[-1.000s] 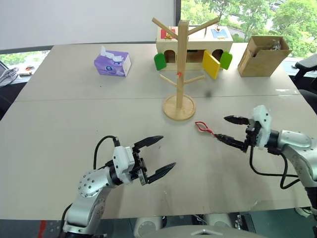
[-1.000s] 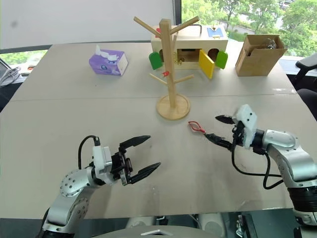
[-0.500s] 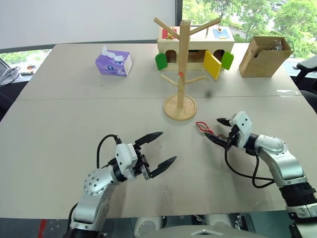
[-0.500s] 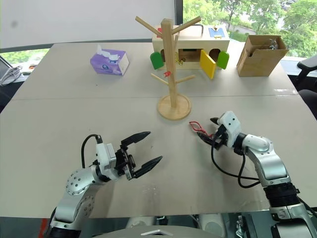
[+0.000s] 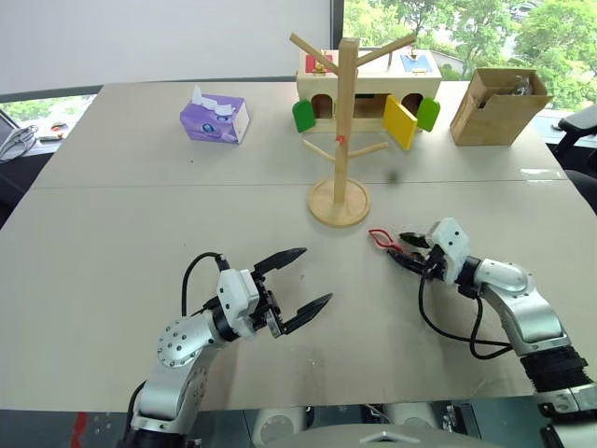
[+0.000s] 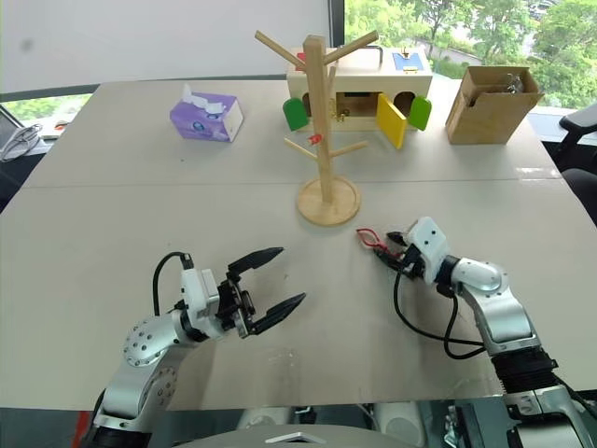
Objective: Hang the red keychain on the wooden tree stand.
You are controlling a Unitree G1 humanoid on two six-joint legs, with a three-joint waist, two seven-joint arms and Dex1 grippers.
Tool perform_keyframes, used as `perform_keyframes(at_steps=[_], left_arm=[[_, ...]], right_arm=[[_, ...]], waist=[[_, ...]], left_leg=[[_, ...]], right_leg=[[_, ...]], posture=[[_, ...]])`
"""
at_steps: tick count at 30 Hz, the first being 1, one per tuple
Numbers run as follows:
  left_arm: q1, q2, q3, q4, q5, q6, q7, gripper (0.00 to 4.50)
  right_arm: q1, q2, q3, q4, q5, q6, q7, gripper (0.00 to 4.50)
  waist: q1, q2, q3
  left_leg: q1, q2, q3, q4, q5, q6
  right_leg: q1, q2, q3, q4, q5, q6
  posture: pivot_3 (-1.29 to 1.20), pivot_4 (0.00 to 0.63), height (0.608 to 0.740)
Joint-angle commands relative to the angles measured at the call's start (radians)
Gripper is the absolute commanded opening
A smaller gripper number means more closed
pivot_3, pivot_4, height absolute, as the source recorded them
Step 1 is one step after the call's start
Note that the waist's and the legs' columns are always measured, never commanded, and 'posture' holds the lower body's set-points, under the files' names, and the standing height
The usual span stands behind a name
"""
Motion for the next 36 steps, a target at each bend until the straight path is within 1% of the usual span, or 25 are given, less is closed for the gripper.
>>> perform_keyframes(at_steps=[1,2,3,8,12,15,17,19,20,21,25,28,36], left_arm=[[-0.003,0.005,0.001,-0.028,-0.005,-0.002,0.007,4.5],[-0.003,0.007,0.002,-0.03,-0.006,0.0,0.008,4.5],[-0.002,0.009,0.002,-0.032,-0.007,0.001,0.009,4.5],[-0.023,0.006,0.02,-0.041,-0.033,0.031,0.033,4.5],[-0.149,0.039,0.069,-0.115,-0.126,0.197,0.11,4.5],[-0.266,0.076,0.119,-0.153,-0.197,0.324,0.179,4.5],[-0.317,0.097,0.14,-0.178,-0.234,0.391,0.209,4.5],[-0.361,0.129,0.159,-0.215,-0.276,0.462,0.229,4.5],[-0.379,0.145,0.167,-0.231,-0.291,0.489,0.236,4.5],[-0.393,0.157,0.172,-0.241,-0.301,0.51,0.244,4.5],[-0.441,0.184,0.198,-0.235,-0.338,0.574,0.263,4.5],[-0.461,0.198,0.206,-0.232,-0.341,0.603,0.272,4.5],[-0.463,0.213,0.233,-0.248,-0.356,0.66,0.298,4.5]], right_arm=[[0.005,-0.003,-0.012,-0.009,-0.004,-0.006,0.002,0.62],[0.005,-0.003,-0.011,-0.009,-0.003,-0.006,0.002,0.13],[0.005,-0.003,-0.011,-0.009,-0.002,-0.006,0.002,0.06],[-0.002,-0.011,-0.019,-0.02,0.003,-0.012,0.01,0.06],[-0.037,-0.052,-0.058,-0.115,0.042,-0.008,0.042,0.06],[-0.093,-0.079,-0.082,-0.179,0.057,-0.003,0.045,0.06],[-0.128,-0.085,-0.093,-0.2,0.052,-0.017,0.035,0.06],[-0.201,-0.075,-0.109,-0.22,0.039,-0.035,-0.002,0.06],[-0.243,-0.062,-0.118,-0.227,0.038,-0.037,-0.026,0.06],[-0.274,-0.055,-0.123,-0.23,0.034,-0.041,-0.044,0.06],[-0.365,-0.025,-0.111,-0.24,0.01,-0.06,-0.093,0.06],[-0.409,-0.001,-0.096,-0.253,-0.012,-0.082,-0.122,0.06],[-0.364,-0.025,-0.027,-0.312,-0.058,-0.154,-0.056,0.06]], waist=[[0.0,0.0,0.0],[0.0,0.0,0.0],[0.0,0.0,0.0],[0.0,0.0,0.0],[0.002,0.0,0.001],[-0.002,0.0,0.001],[-0.005,-0.001,0.001],[-0.008,-0.001,0.001],[-0.008,-0.001,0.001],[-0.01,-0.002,0.002],[-0.01,-0.002,0.002],[-0.002,-0.002,0.002],[-0.002,-0.002,0.002]], left_leg=[[0.0,0.0,0.0,0.0,0.0,0.0],[0.0,0.0,0.0,0.0,0.0,0.0],[0.0,0.0,0.0,0.0,0.0,0.0],[0.0,0.0,0.0,0.0,0.0,0.0],[-0.001,0.0,-0.001,0.001,0.0,0.0],[-0.001,0.0,-0.001,0.001,0.0,0.0],[0.0,-0.001,-0.001,0.001,0.0,0.0],[0.0,-0.001,-0.001,0.001,0.0,-0.001],[0.0,-0.001,-0.001,0.001,0.003,-0.005],[0.0,-0.001,-0.001,0.0,0.003,-0.005],[0.0,-0.001,0.0,0.001,0.003,-0.005],[0.0,-0.001,0.0,0.001,0.003,-0.005],[0.0,-0.001,0.0,0.001,0.003,-0.005]], right_leg=[[0.0,0.0,0.0,0.0,0.0,0.0],[0.0,0.0,0.0,0.0,0.0,0.0],[0.0,0.0,0.0,0.0,0.0,0.0],[0.0,0.0,0.0,0.0,0.0,0.0],[0.0,0.0,-0.001,0.001,0.0,0.0],[0.0,0.0,-0.001,0.001,0.0,0.0],[0.0,0.001,0.0,0.001,0.0,0.001],[0.0,0.001,0.0,0.001,0.0,0.0],[0.0,0.001,0.0,0.001,0.0,0.0],[0.0,0.001,0.001,0.001,0.0,0.0],[0.0,0.001,0.0,0.001,0.0,0.0],[0.0,0.001,0.0,0.001,0.0,0.0],[0.0,0.001,0.001,0.001,0.0,0.0]], posture=[[0.0,0.15,0.74],[0.0,0.15,0.74],[0.0,0.15,0.74],[0.0,0.15,0.74],[0.0,0.15,0.74],[0.0,0.15,0.74],[0.0,0.15,0.74],[0.0,0.15,0.74],[0.0,0.15,0.74],[0.0,0.15,0.74],[0.0,0.15,0.74],[0.0,0.15,0.74],[0.0,0.15,0.74]])
